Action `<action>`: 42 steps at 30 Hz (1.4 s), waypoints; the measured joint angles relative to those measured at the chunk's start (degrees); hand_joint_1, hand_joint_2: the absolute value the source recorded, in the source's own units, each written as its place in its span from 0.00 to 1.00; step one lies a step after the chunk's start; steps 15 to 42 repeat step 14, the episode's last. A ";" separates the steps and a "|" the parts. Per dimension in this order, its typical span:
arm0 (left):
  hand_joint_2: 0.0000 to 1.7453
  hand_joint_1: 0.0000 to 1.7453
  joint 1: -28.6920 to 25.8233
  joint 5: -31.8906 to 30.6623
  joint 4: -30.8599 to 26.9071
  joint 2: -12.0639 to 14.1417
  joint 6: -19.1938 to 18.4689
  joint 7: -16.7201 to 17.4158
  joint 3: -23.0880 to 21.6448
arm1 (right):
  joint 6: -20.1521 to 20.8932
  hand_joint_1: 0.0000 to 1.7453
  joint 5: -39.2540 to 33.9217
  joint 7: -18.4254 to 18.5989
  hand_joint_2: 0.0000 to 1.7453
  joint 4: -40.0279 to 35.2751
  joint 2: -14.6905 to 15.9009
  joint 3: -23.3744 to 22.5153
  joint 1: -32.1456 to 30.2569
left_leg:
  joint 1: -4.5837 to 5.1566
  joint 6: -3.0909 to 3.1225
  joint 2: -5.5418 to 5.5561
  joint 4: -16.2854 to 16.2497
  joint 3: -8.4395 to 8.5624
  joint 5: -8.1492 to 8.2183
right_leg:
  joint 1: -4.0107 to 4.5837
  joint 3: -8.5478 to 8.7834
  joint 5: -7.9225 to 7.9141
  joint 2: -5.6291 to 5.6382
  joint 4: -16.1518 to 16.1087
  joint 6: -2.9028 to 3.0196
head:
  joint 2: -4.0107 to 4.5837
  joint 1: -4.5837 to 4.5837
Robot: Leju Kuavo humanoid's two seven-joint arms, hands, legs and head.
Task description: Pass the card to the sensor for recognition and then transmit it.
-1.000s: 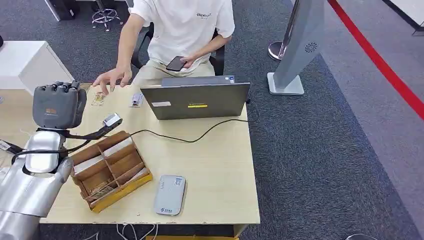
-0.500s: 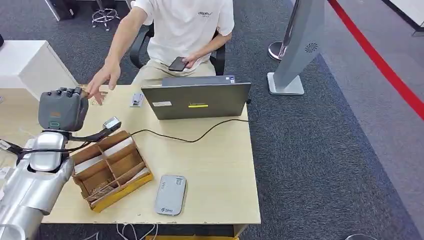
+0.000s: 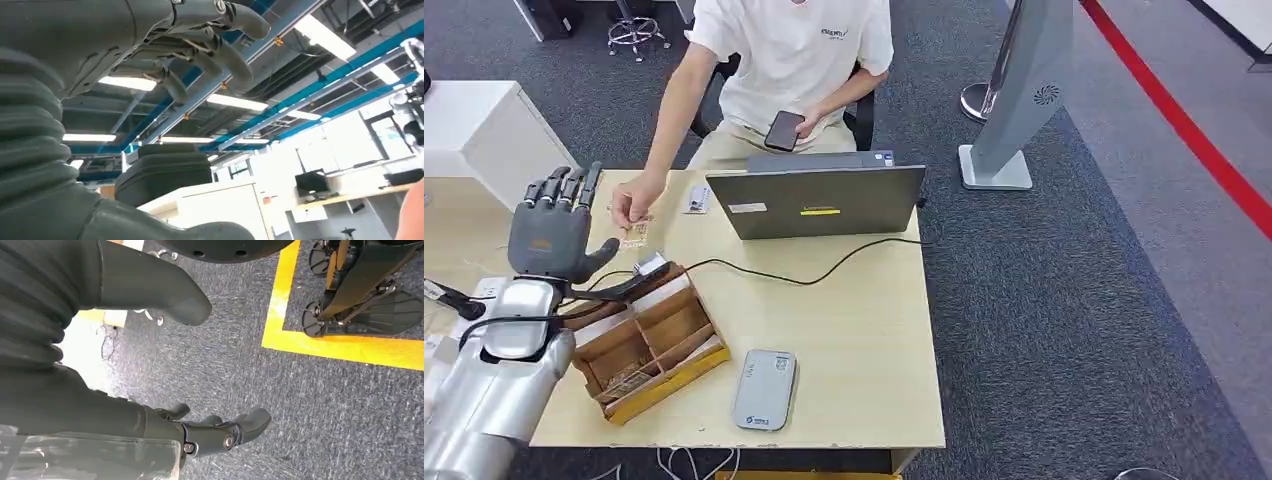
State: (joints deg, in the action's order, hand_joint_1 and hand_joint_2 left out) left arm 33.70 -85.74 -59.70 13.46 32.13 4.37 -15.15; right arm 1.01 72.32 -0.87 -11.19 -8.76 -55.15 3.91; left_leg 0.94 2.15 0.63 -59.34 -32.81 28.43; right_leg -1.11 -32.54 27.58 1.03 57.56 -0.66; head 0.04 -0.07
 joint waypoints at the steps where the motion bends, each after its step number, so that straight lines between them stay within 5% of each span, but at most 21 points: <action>1: 1.00 0.00 -1.16 0.52 -1.80 0.04 -0.59 -0.26 0.13 | -0.02 0.00 -0.28 0.00 1.00 0.00 0.00 0.00 -0.01 | 0.00 0.00 -0.01 0.01 -0.01 0.00 | -0.01 0.02 0.00 0.00 0.00 0.00 | 0.00 -0.02; 8: 1.00 0.00 -14.11 -1.08 -21.31 1.61 -6.62 0.41 0.20 | -1.40 0.00 -1.98 0.24 1.00 0.00 0.00 -0.59 -0.57 | 0.00 0.00 -0.05 0.02 -0.06 0.10 | 0.00 -0.02 0.07 0.09 -0.04 -0.02 | 0.00 0.00; 14: 1.00 0.00 -29.30 -1.90 -37.68 5.36 -4.45 1.97 2.45 | -2.64 0.00 -3.34 0.20 1.00 0.00 -0.15 -2.12 -1.27 | -0.01 0.00 -0.31 0.06 0.03 0.24 | 0.01 -0.08 0.17 0.29 -0.04 0.02 | 0.00 -0.04; 42: 1.00 0.00 -29.30 -1.90 -37.68 5.36 -4.45 1.97 2.45 | -2.64 0.00 -3.34 0.20 1.00 0.00 -0.15 -2.12 -1.27 | -0.01 0.00 -0.31 0.06 0.03 0.24 | 0.01 -0.08 0.17 0.29 -0.04 0.02 | 0.00 -0.04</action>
